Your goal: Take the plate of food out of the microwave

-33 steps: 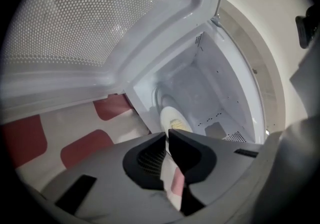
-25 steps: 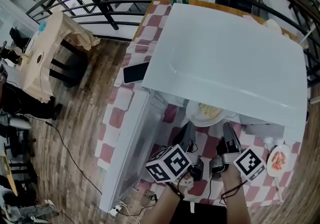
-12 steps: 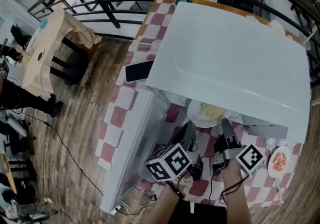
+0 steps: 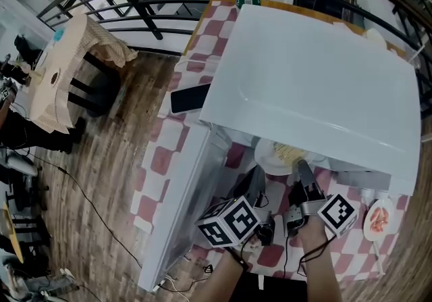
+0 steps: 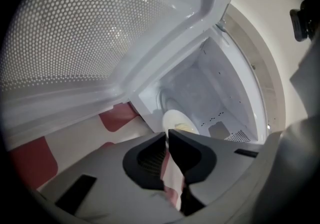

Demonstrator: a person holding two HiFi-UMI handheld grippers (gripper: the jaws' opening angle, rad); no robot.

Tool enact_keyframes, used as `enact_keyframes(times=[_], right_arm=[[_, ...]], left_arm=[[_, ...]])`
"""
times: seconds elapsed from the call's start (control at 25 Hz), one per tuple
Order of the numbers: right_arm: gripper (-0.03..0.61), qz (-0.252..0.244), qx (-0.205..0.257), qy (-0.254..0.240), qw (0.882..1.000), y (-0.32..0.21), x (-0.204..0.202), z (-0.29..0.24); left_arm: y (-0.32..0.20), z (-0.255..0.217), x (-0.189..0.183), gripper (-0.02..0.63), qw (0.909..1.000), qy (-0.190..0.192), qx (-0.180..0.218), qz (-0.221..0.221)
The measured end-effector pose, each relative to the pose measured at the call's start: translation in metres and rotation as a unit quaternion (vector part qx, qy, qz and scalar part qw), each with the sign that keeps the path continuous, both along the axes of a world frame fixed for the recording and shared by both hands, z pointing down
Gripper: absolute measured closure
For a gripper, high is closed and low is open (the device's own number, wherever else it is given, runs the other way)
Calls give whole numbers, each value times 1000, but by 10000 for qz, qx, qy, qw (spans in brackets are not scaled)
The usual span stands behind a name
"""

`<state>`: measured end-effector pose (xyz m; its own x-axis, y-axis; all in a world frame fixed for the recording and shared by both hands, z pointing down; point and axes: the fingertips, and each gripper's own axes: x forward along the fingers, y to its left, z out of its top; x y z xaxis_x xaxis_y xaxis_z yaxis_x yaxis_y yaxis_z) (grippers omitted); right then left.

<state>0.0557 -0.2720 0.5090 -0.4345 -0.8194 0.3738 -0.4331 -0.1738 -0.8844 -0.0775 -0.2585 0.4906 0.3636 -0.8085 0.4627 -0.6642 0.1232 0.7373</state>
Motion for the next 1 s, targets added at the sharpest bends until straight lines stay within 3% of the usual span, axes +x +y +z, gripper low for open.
enact_keyframes(times=[0.52, 0.68, 0.84, 1.0], right_arm=[[555, 121, -118, -201, 9997, -3, 0, 3], [557, 150, -46, -408, 9990, -3, -2, 3], [557, 129, -10, -261, 9996, -2, -1, 0], [557, 167, -32, -370, 9992, -3, -1, 1]], left_arm=[[1, 5, 0, 569, 9999, -71, -64, 45], [0, 7, -5, 554, 9998, -1, -113, -183], [0, 7, -5, 552, 9995, 47, -161, -266], [-3, 7, -9, 494, 9982, 320, -110, -503]])
